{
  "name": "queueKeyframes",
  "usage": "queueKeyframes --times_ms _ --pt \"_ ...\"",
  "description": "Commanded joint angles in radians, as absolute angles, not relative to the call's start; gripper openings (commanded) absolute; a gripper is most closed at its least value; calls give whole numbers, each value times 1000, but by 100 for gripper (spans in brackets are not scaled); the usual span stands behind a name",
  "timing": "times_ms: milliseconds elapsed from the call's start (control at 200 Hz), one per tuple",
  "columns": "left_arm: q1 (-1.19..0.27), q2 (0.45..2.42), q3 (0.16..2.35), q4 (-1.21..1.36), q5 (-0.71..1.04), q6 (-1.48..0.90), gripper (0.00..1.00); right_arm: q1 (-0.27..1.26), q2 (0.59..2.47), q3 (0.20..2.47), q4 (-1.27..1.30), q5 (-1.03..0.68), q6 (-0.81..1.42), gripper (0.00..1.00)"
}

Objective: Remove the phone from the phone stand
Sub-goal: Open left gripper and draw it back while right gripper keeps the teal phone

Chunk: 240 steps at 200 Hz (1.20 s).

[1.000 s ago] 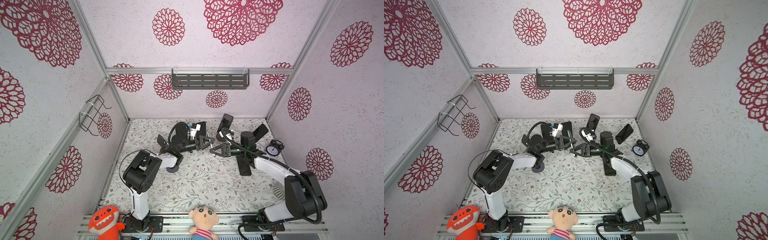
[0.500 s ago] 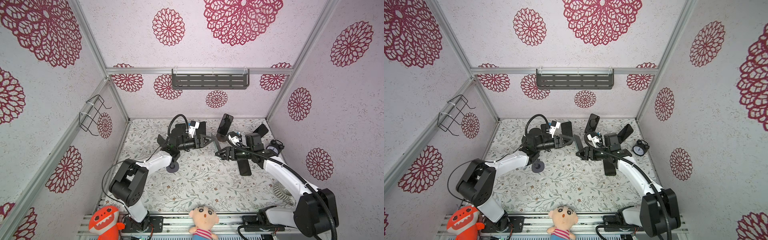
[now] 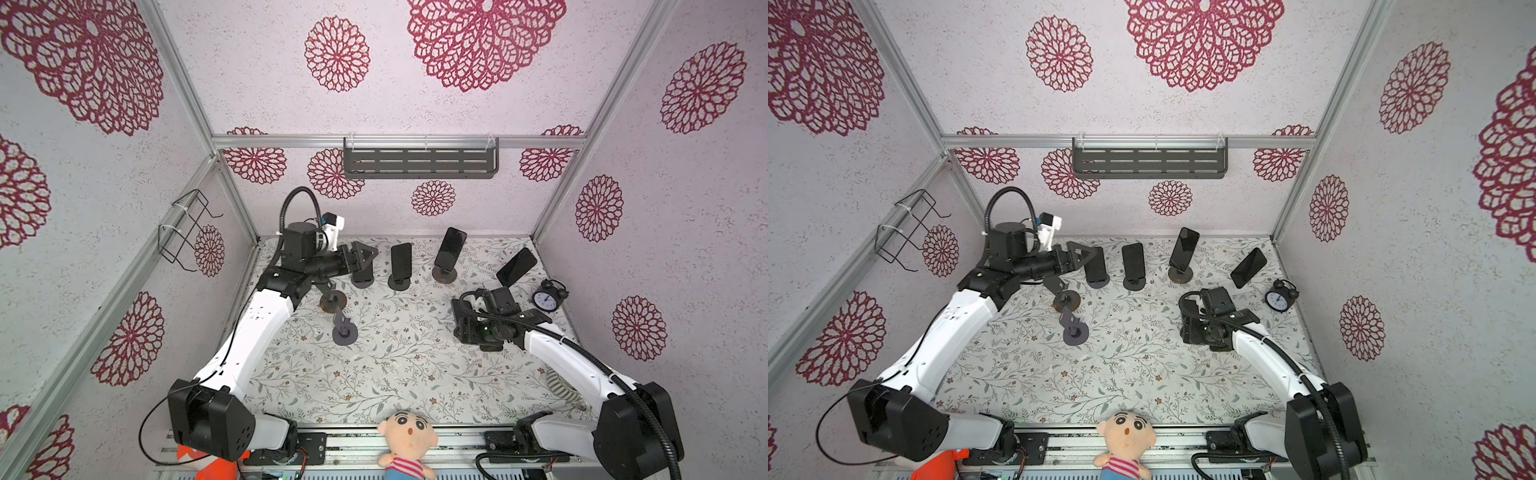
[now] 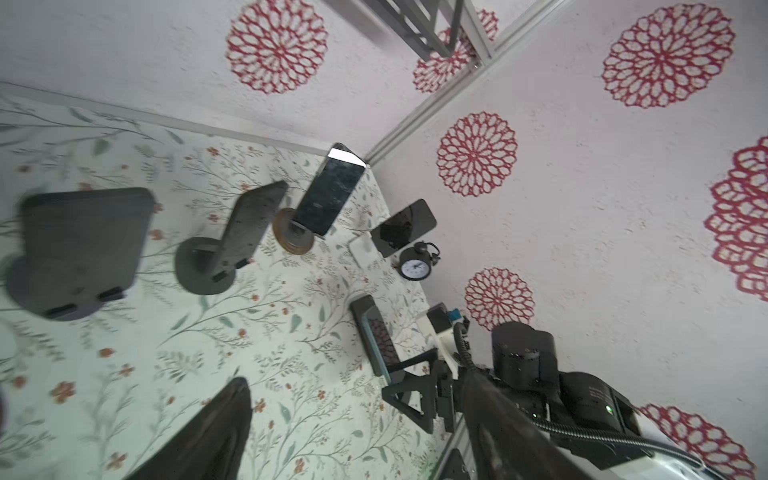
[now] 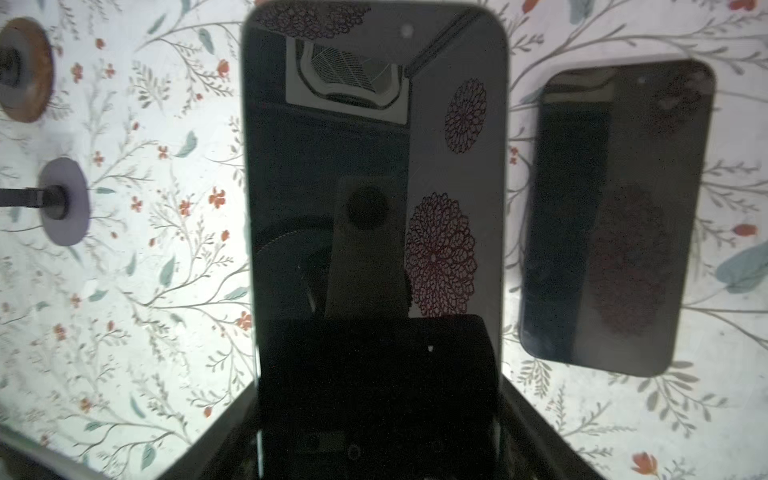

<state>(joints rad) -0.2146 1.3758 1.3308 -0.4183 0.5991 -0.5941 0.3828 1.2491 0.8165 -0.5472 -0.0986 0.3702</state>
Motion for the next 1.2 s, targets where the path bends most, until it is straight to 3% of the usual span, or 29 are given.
queueKeyframes --times_ms 0,726,1196 --pt "-155 1359 1311 -550 595 -494 83 399 1267 820 -477 23 395 33" --pt "-70 1416 1183 -362 770 -488 84 450 1465 804 -374 106 429 34" --pt "-25 1387 1080 -247 815 -545 84 501 1568 850 -436 196 474 43"
